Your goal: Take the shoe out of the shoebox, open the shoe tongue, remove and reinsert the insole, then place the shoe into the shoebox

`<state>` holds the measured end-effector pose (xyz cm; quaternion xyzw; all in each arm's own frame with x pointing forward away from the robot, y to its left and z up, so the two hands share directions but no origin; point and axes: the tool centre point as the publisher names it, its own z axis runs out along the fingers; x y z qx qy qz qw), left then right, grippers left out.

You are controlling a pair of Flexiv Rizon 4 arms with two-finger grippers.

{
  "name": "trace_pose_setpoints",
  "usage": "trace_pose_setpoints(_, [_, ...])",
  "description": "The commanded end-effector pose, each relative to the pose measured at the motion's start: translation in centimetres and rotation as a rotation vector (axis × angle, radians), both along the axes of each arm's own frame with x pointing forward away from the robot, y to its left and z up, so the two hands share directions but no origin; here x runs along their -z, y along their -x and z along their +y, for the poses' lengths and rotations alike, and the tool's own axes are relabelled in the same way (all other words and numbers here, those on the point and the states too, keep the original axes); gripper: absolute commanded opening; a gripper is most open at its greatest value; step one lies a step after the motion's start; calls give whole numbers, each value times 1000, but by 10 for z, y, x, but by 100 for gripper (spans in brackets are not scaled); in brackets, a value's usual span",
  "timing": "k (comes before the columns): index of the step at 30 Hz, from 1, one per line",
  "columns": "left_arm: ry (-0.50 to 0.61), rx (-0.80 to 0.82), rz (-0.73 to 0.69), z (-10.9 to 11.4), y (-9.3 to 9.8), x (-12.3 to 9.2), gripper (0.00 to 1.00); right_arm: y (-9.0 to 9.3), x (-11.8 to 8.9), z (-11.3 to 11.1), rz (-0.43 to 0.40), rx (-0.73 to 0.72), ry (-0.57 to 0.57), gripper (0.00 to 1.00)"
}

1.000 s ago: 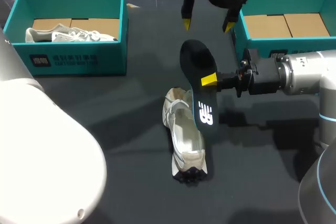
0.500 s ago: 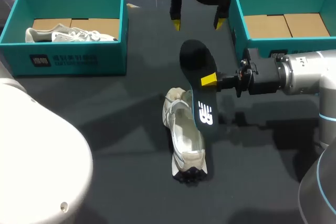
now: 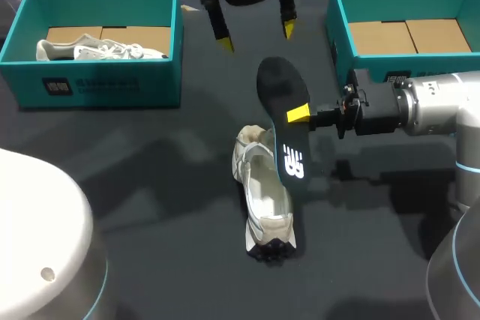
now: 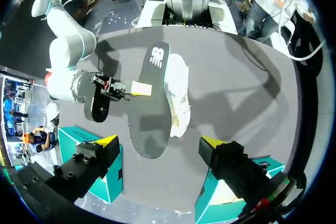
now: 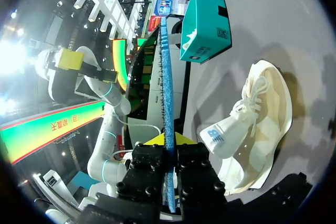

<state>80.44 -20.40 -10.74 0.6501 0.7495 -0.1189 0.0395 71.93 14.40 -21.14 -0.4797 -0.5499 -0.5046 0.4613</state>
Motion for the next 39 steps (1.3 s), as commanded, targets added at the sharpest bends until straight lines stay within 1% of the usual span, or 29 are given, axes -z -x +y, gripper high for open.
trace_pose_setpoints(1, [445,-54,-82,9,14,5,100,1,0,0,0,3,2,0])
trace_pose_setpoints(3, [481,-40,-75,10,19,6,100,1,0,0,0,3,2,0])
trace_pose_setpoints(19, [479,-25,-63,11,20,7,100,1,0,0,0,3,2,0])
trace_pose_setpoints(25, [633,-36,-135,29,31,19,100,1,0,0,0,3,2,0])
trace_pose_setpoints(31, [767,-45,-180,38,41,26,100,1,0,0,0,3,2,0])
trace_pose_setpoints(35, [820,-48,-214,40,49,30,100,1,0,0,0,3,2,0])
trace_pose_setpoints(37, [848,-43,-223,41,50,33,100,1,0,0,0,3,2,0])
trace_pose_setpoints(39, [848,-43,-223,41,50,33,100,1,0,0,0,3,2,0])
